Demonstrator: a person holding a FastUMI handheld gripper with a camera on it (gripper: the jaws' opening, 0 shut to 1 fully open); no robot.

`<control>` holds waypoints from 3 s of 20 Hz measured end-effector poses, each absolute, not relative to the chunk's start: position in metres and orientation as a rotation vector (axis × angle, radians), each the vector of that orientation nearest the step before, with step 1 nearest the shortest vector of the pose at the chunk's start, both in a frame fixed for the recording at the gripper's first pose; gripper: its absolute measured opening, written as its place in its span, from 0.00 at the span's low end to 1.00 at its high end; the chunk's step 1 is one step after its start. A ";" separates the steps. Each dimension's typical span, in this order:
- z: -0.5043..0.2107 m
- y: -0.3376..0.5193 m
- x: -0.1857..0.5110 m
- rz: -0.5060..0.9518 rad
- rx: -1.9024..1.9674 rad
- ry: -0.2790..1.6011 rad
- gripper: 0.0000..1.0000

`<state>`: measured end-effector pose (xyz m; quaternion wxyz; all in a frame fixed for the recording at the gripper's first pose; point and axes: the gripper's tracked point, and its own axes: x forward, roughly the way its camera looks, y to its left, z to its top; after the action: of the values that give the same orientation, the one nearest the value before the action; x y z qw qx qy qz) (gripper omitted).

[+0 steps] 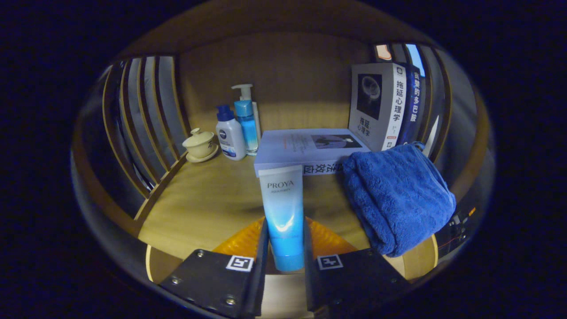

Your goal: Pull open the drawer, take out the items inside it, and place them on the countertop above the cabinet.

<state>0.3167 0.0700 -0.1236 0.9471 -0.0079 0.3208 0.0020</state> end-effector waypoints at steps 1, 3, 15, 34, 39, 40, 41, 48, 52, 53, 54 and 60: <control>-0.123 0.070 0.318 0.009 -0.015 0.650 0.38; -0.123 0.070 0.320 0.020 -0.014 0.642 0.38; -0.077 0.085 0.303 0.102 -0.042 0.445 0.58; -0.051 0.074 0.247 0.142 -0.015 0.140 0.59; -0.066 0.071 0.248 0.147 0.002 0.147 0.59; -0.069 0.071 0.248 0.149 0.001 0.150 0.59; -0.071 0.072 0.249 0.150 0.001 0.156 0.59; -0.074 0.074 0.250 0.154 0.001 0.149 0.59; -0.069 0.072 0.249 0.149 0.002 0.123 0.59; -0.067 0.071 0.249 0.144 0.001 0.116 0.59; -0.067 0.070 0.248 0.139 0.001 0.113 0.59; -0.065 0.069 0.249 0.147 0.002 0.098 0.59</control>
<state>0.2486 0.0692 -0.0648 0.9961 0.0008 0.0489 0.0735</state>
